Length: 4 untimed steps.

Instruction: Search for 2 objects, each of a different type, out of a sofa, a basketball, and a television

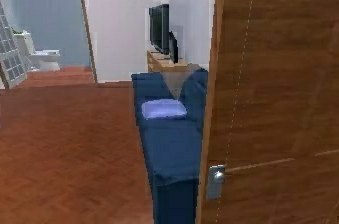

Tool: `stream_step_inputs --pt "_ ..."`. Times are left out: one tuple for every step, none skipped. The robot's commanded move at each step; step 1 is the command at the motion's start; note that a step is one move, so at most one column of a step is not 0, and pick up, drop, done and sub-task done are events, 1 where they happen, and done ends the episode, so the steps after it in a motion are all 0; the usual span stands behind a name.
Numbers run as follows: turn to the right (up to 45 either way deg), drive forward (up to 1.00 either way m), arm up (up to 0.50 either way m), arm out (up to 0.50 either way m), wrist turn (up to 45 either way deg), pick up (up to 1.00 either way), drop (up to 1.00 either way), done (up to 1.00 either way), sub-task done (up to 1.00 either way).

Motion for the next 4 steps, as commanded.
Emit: stream_step_inputs --pt "0.0 0.0 0.0 0.0 0.0 0.0 0.0 0.0 1.0" --pt "-45.0 0.0 0.0 0.0 0.0 0.0 0.0 0.0 0.0" --pt "-21.0 0.0 0.0 0.0 0.0 0.0 0.0 0.0 0.0" --pt "0.0 0.75 0.0 0.0 0.0 0.0 0.0 0.0 0.0"
